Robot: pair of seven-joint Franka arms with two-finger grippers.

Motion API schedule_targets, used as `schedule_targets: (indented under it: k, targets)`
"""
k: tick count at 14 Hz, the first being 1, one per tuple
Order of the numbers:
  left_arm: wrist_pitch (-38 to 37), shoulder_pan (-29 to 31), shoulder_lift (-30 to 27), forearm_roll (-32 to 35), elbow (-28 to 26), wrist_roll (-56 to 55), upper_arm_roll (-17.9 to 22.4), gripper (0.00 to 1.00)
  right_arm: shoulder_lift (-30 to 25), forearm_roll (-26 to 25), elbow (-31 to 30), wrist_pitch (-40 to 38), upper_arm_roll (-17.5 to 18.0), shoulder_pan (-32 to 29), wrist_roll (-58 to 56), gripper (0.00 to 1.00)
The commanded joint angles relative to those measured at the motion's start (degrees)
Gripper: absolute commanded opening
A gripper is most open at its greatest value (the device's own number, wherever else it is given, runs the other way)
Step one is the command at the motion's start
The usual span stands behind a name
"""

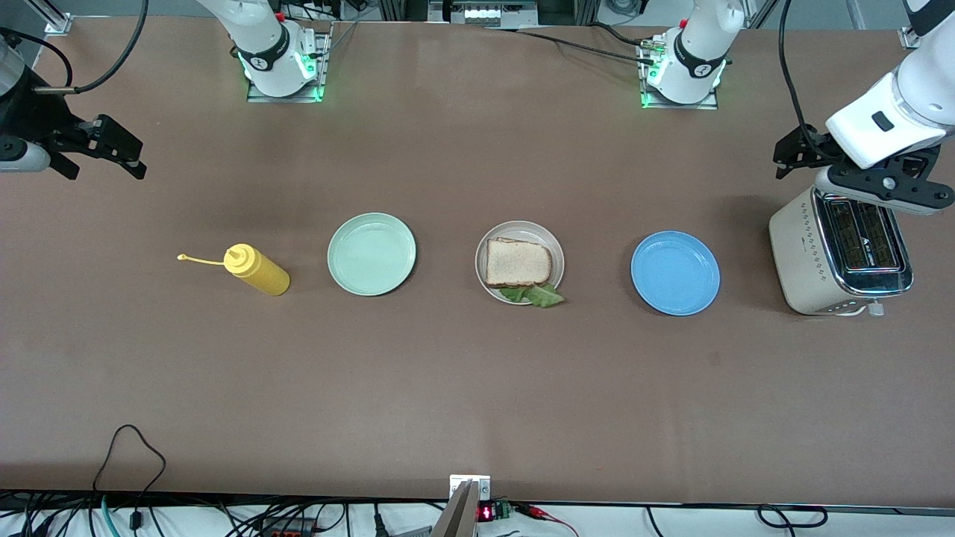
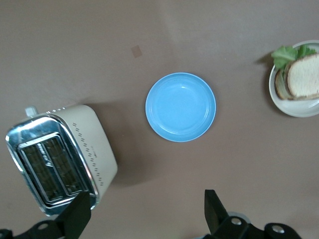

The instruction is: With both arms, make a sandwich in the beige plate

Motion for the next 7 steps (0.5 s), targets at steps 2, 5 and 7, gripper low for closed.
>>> schedule_targets:
  k: [2,5,7]
  targets:
    - [5.08,-2.2,-3.43,-3.36,-5.3,-5.44,1.32,1.0,-0.43,0.18,0.46,-0.97,0.46,-0.51,-0.74,1.0]
    - [3.16,-2.03,-3.26,-2.49,-4.42,-8.97,0.71,1.0,-0.43,0.18,0.46,-0.97,0.46,-0.51,-0.74,1.0]
    - [3.15,-1.85,-3.26,-2.49,-3.98,-8.45,0.8,1.0,-0.43,0.18,0.46,-0.97,0.46,-0.51,-0.74,1.0]
